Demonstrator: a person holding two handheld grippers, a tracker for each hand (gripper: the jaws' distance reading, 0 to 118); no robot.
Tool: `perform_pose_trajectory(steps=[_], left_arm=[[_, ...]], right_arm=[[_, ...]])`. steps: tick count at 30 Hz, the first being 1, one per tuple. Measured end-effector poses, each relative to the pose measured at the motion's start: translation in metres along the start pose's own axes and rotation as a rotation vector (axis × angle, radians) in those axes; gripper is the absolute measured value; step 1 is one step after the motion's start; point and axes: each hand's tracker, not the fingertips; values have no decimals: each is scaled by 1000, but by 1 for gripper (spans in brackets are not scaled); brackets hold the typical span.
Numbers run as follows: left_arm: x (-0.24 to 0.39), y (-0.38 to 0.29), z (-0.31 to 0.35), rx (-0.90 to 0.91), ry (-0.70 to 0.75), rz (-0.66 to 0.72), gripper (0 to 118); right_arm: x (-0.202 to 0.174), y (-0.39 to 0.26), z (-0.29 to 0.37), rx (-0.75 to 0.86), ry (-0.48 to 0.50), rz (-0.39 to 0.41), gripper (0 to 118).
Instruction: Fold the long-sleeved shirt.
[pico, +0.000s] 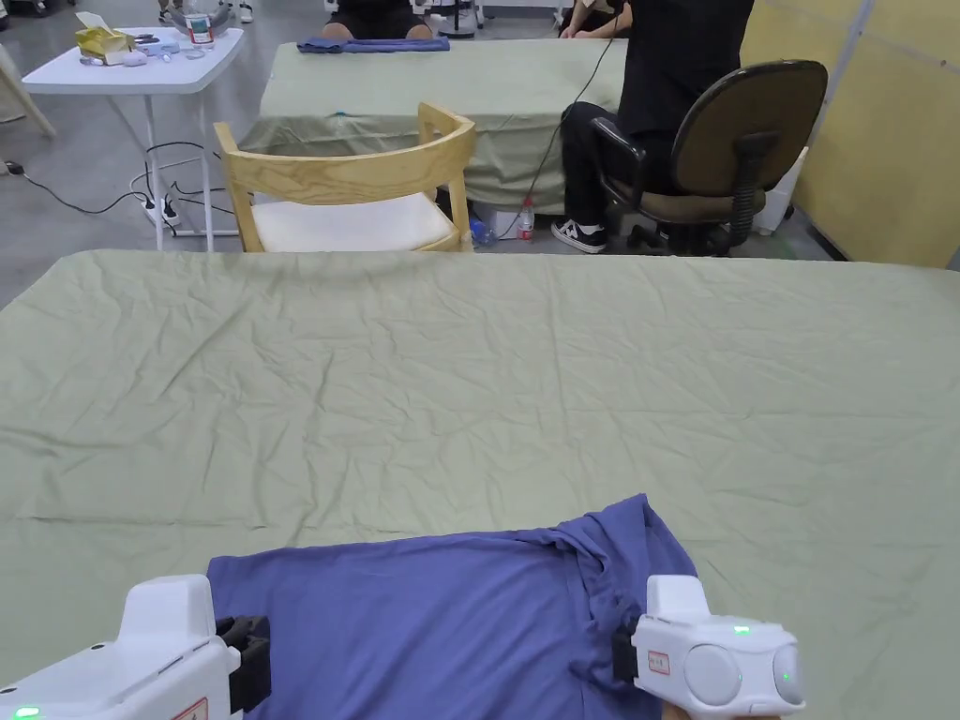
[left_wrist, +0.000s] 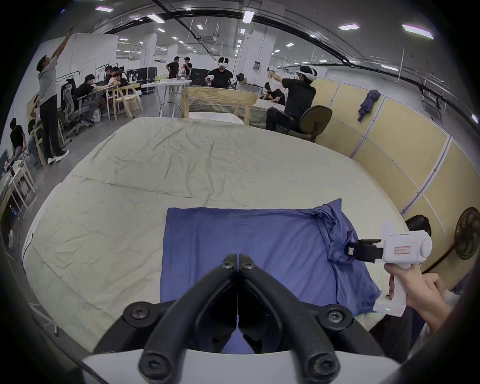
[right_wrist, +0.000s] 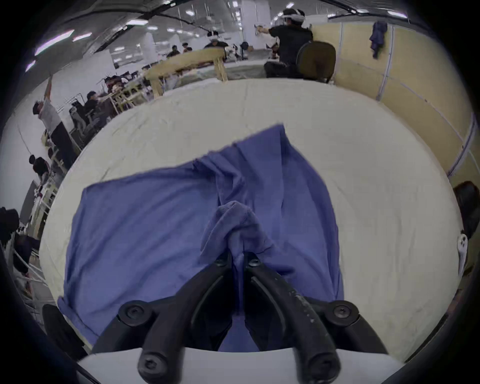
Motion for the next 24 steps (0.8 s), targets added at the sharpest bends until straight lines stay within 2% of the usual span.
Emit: perform_pose_trajectory(steps=[3,4,5,7,8,15,19,21,22,24], left_arm=[[-3,0,0,0,2,7,0],[-3,0,-1,-1,0,6,0],[-3,1,-2,-3,2,2,0],[-3,1,-2,-3,7,-5,0],[-3,1,-2,-3,9,-5,0],[-12,-5,-3,-2,41,7,0],[-16,-10,5,11,69,18,0],[-17,-13,10,19,81,22,0],[-17,-15,13,24,93,22,0],[-16,-19,16,30,123,24,0]], right_arm=[[0,-7,3,7,2,-7,10],[-1,-7,4,16,-2,-8,19],[0,-6,5,30,-14,-20,34],[3,-6,11,10,-23,-59,71],[3,-7,15,3,-28,-68,73],[3,-11,83,202,24,-9,73],[-2,-5,130,351,-8,50,72],[-2,-5,147,395,-18,68,62],[-3,-7,153,415,-20,77,49],[-2,-12,160,413,-20,82,34]])
